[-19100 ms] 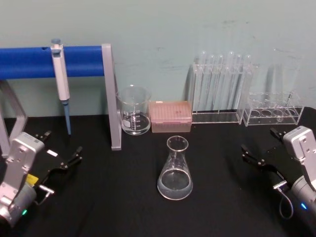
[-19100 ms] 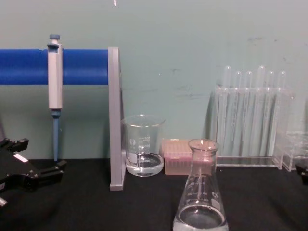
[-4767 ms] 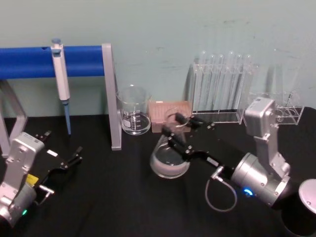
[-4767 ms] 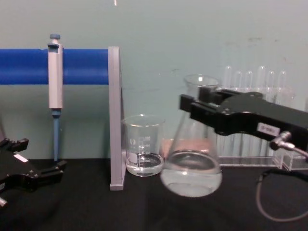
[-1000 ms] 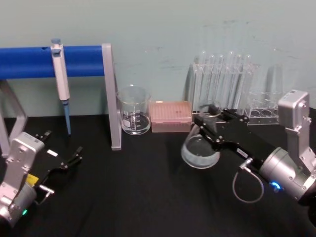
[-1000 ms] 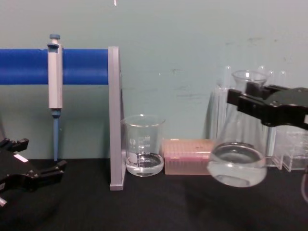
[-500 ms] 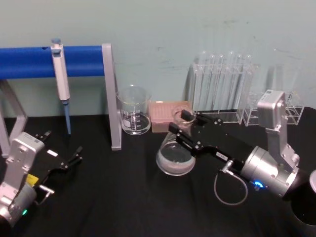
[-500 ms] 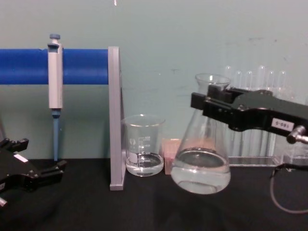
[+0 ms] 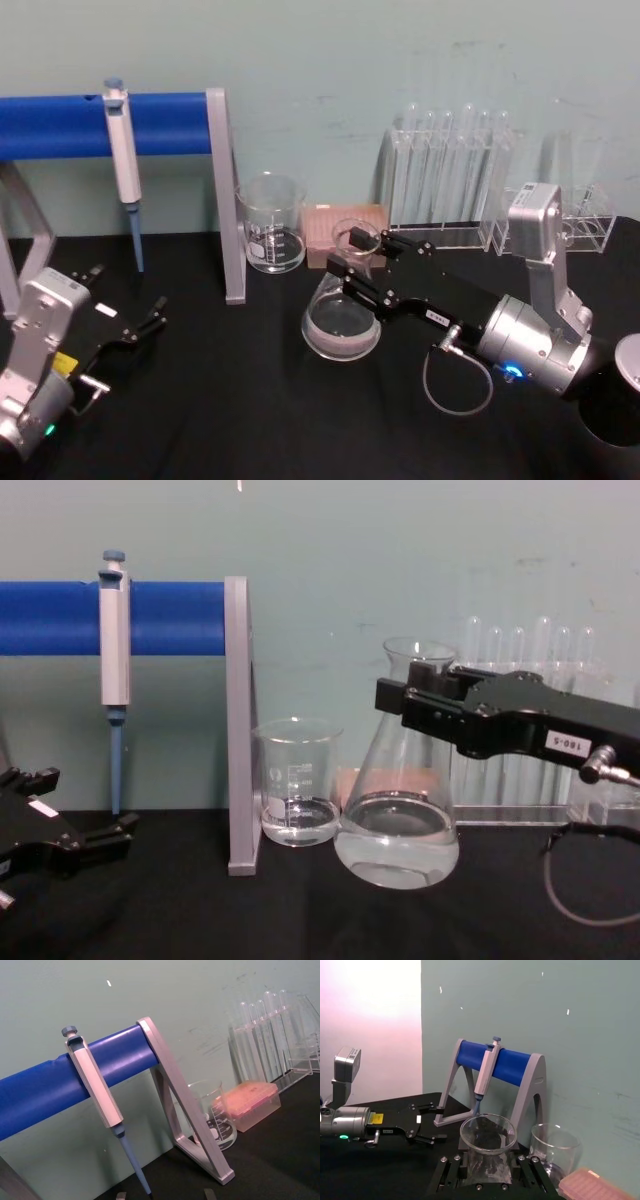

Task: Grasp the erlenmeyer flask with one hand, shake it three times, then place it back.

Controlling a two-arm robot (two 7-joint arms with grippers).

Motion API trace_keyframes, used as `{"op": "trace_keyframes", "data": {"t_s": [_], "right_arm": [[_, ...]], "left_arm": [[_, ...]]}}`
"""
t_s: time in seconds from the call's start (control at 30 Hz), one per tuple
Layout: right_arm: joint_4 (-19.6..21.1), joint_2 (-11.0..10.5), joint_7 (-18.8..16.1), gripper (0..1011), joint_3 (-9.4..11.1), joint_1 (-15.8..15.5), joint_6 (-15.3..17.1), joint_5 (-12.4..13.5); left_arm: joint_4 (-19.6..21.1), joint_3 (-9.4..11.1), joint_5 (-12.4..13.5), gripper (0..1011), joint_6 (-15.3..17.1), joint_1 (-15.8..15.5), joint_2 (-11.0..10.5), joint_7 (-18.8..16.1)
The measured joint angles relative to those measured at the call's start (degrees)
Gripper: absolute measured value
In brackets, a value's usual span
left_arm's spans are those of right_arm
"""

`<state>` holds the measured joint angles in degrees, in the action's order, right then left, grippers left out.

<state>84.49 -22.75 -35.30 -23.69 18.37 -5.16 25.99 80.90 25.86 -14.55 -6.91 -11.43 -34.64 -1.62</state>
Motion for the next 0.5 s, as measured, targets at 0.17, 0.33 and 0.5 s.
{"op": "trace_keyframes", "data": {"t_s": [0.17,0.33,0.5], "right_arm": [[-0.5,-0.5,-0.1,450,-0.6,0.5,-0.3,0.5],[-1.2,-0.9,-0.4,449,-1.2,1.0,-0.7,1.1],[-2.6,-1.1,-1.0,449,-2.2,1.8,-1.3,1.4]], "left_arm": [[0.0,0.0,0.0,1001,0.0,0.0,0.0,0.0],[0.0,0.0,0.0,1001,0.0,0.0,0.0,0.0],[0.0,0.0,0.0,1001,0.0,0.0,0.0,0.0]]}}
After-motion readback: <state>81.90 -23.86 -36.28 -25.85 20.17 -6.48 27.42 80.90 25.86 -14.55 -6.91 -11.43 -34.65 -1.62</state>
